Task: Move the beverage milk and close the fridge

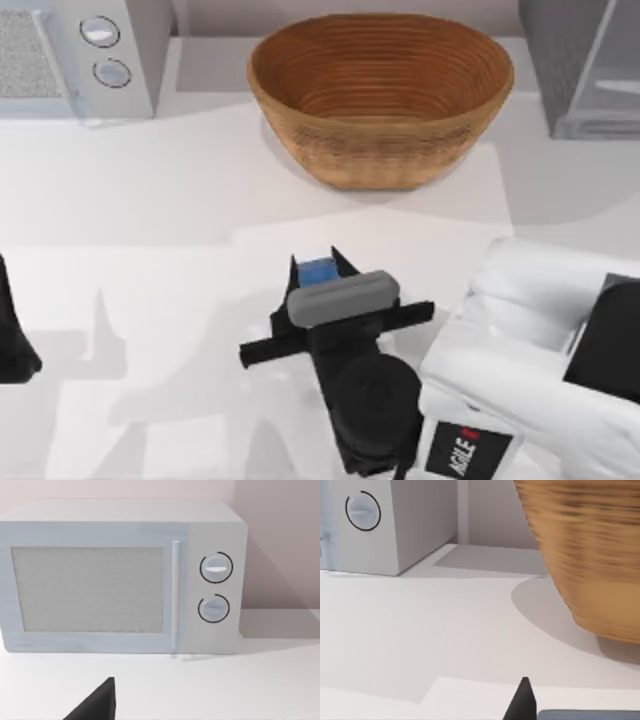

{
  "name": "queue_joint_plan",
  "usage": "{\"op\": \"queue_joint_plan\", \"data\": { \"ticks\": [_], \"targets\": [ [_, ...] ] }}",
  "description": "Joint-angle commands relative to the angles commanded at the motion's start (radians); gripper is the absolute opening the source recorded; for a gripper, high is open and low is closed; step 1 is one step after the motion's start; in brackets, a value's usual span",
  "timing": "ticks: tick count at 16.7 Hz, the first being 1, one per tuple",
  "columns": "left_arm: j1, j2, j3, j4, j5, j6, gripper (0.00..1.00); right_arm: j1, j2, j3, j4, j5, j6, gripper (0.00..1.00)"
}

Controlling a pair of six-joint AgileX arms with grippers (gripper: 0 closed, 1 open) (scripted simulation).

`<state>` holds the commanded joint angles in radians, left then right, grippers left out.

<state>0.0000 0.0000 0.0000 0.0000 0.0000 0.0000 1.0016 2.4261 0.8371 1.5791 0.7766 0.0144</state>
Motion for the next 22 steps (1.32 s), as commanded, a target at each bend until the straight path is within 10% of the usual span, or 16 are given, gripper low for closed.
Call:
{"op": "queue_joint_plan", "data": {
  "ticks": [3, 22],
  "targets": [
    [0.0, 0.0, 0.0, 0.0, 0.0, 0.0, 1.0, 0.0, 0.0, 0.0, 0.0, 0.0, 0.0, 0.0],
    [0.0, 0.0, 0.0, 0.0, 0.0, 0.0, 1.0, 0.002, -0.125, -0.028, -0.095, -0.001, 0.004, 0.0]
  ]
}}
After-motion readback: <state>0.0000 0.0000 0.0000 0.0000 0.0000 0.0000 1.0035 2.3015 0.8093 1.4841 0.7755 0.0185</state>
